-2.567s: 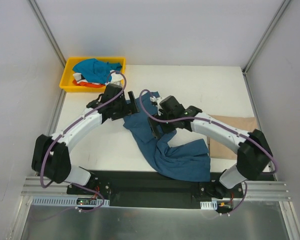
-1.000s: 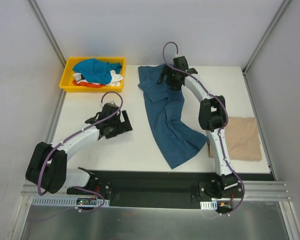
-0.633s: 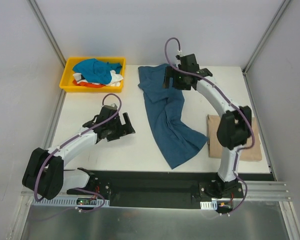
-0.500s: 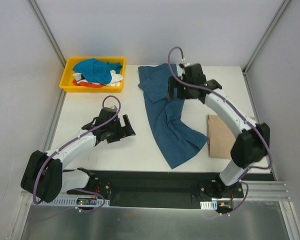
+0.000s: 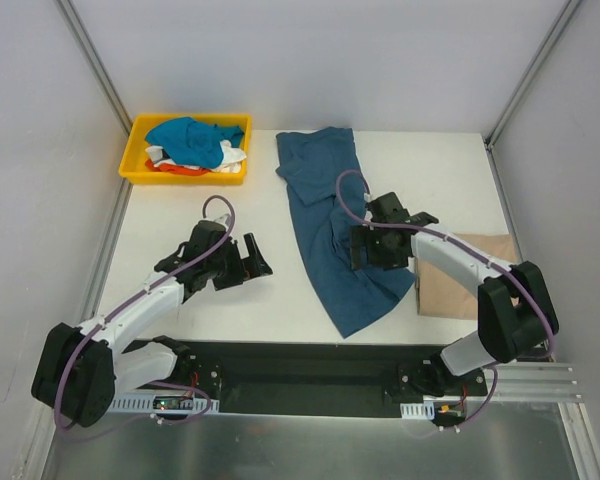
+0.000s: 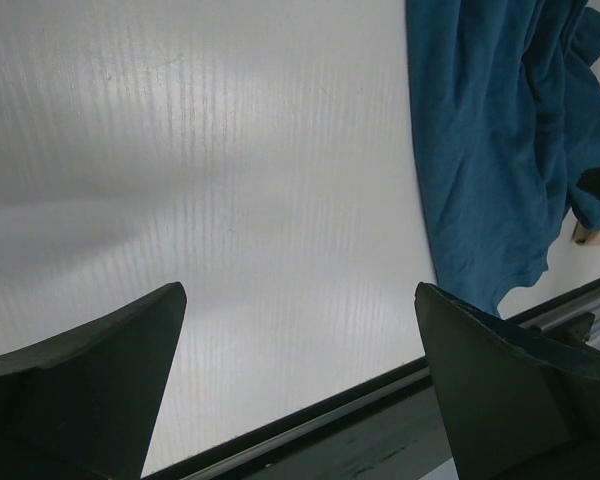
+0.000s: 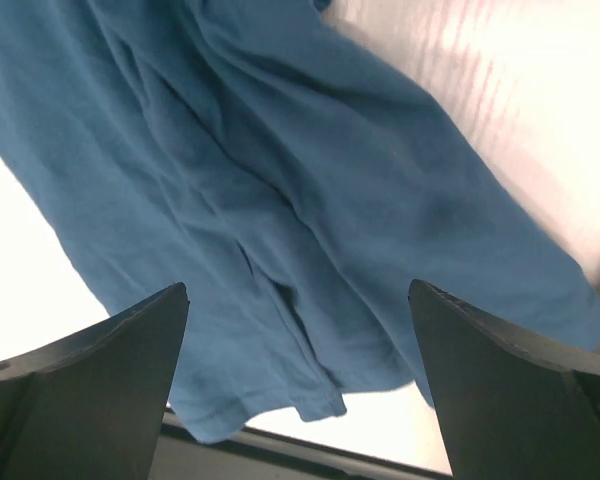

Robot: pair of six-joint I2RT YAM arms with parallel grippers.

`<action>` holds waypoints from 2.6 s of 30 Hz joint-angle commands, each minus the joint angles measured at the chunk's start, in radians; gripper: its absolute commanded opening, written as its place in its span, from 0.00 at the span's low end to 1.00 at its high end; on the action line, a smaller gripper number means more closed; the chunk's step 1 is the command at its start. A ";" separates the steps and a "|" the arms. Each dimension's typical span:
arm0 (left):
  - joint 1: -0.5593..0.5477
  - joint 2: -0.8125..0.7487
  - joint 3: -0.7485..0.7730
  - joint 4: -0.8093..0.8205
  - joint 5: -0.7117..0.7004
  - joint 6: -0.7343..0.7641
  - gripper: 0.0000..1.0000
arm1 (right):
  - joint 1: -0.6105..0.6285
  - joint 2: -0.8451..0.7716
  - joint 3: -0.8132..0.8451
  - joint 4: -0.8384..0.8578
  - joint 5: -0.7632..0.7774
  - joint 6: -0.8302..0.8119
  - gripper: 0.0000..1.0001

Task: Fold and stack the t-shirts
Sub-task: Fold the tshirt

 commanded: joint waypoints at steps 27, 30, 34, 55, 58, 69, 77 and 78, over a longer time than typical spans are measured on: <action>-0.005 -0.084 -0.077 -0.033 0.085 -0.037 0.99 | 0.547 0.002 -0.014 0.011 -0.057 0.303 0.97; -0.005 -0.087 -0.080 -0.053 0.105 -0.031 0.99 | 0.549 -0.085 -0.006 -0.073 0.032 0.277 0.97; -0.005 -0.078 -0.077 -0.056 0.125 -0.029 0.99 | 0.523 -0.205 0.006 -0.112 0.128 0.213 0.97; -0.062 0.131 -0.041 -0.012 0.334 -0.031 0.96 | 0.162 0.134 0.194 0.014 0.072 0.050 0.97; -0.131 0.085 -0.089 -0.012 0.329 -0.072 0.93 | 0.159 -0.001 0.046 -0.036 0.048 0.091 0.97; -0.365 0.077 -0.121 0.013 0.228 -0.193 0.73 | 0.175 -0.464 -0.420 -0.001 -0.315 0.349 0.89; -0.453 0.183 -0.069 0.020 0.155 -0.226 0.58 | 0.231 -0.498 -0.494 0.006 -0.329 0.424 0.59; -0.458 0.193 -0.064 0.020 0.156 -0.227 0.56 | 0.241 -0.475 -0.500 0.025 -0.329 0.427 0.57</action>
